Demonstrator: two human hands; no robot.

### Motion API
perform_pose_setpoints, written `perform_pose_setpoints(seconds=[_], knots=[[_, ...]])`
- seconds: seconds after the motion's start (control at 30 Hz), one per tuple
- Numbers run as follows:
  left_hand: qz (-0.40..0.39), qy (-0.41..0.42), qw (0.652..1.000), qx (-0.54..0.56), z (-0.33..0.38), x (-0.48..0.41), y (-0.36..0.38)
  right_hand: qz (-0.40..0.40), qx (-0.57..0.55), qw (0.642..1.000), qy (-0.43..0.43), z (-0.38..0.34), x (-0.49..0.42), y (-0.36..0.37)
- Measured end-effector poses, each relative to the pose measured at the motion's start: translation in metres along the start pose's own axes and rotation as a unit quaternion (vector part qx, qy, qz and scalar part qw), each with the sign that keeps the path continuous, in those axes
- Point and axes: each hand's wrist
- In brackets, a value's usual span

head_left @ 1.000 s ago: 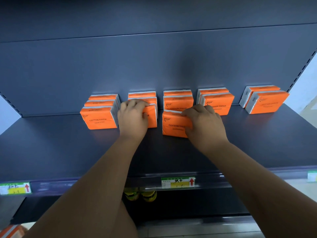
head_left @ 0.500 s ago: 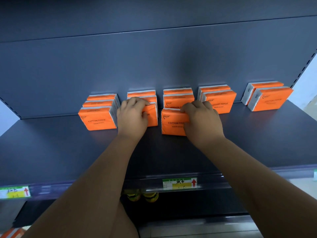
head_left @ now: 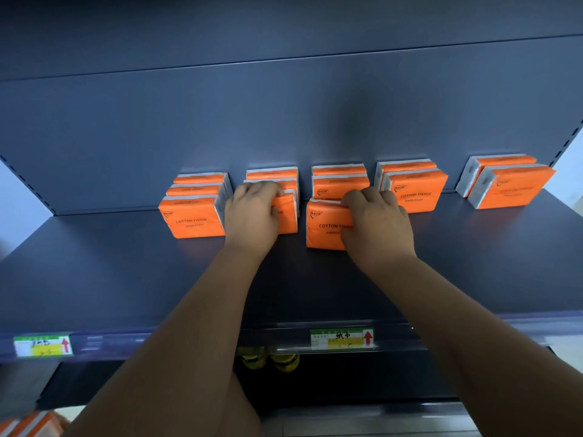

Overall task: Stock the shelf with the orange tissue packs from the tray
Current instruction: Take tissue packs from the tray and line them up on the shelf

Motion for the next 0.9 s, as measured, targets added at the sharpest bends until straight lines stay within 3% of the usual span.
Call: perform_pose_setpoints(seconds=[0.9], knots=[[0.002, 0.011, 0.998, 0.055, -0.018, -0.003, 0.007, 0.005, -0.004, 1.000, 0.010, -0.001, 0.001, 0.001]])
Point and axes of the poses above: each hand's wrist, its own x-axis away from the middle knuckle, its own y-axis out of the palm, z = x × y, and after that the axes turned 8 degrees about y, right-handed
